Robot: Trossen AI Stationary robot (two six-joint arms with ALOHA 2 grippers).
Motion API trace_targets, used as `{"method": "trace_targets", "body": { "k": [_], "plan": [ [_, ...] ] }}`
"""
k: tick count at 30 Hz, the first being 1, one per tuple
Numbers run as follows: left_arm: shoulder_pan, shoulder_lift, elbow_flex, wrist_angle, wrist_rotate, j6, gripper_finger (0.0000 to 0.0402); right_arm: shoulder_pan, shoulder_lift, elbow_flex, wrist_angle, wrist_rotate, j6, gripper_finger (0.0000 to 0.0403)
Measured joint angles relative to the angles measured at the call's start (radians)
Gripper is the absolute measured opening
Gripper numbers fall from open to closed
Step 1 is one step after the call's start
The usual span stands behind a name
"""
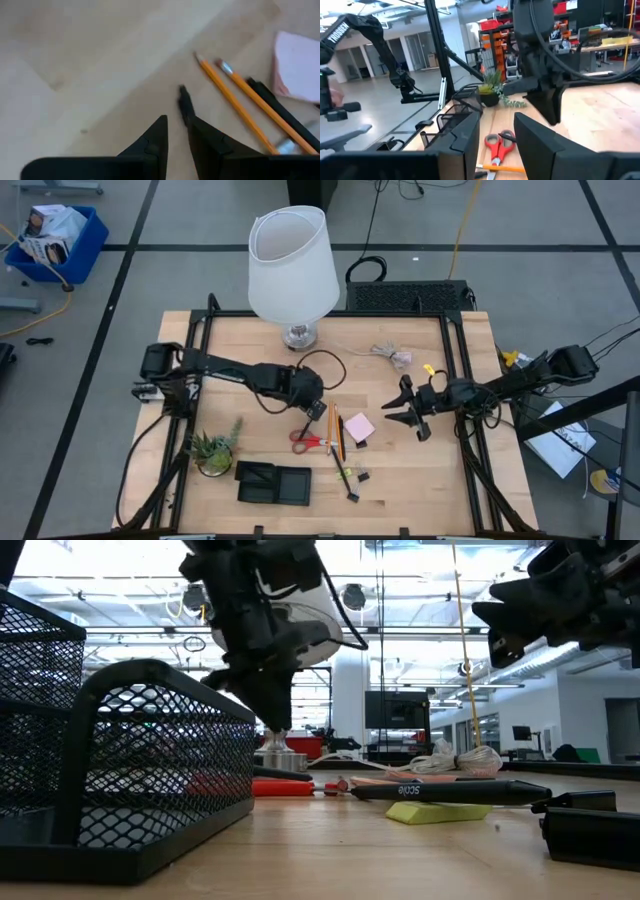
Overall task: Pick and place office supplies into organizer
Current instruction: Put the black pen into the pen organizer
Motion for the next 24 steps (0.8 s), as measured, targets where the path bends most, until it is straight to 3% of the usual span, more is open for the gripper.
{"method": "trace_targets", "body": {
  "k": [3, 7, 13, 18, 24],
  "plan": [
    [-0.015, 0.023, 0.043, 0.007, -0.008, 0.035, 0.0108, 0.000, 0.001, 0.000, -0.041, 0.000, 0.005, 0.0116],
    [-0.033, 0.048, 0.088, 0.012, 0.005, 0.056, 0.0178, 0.000, 0.000, 0.000, -0.050, 0.000, 0.015, 0.0116],
    [-0.040, 0.049, 0.093, -0.020, 0.016, -0.029, 0.0264, 0.000, 0.000, -0.001, -0.049, 0.000, 0.016, 0.0116],
    [-0.040, 0.049, 0.093, -0.030, 0.016, -0.040, 0.0272, 0.001, 0.000, -0.001, -0.049, -0.003, 0.077, 0.0116],
    [-0.038, 0.067, 0.093, -0.010, 0.033, -0.011, 0.0238, 0.033, 0.000, -0.001, -0.049, -0.002, 0.098, 0.0116]
  ]
}}
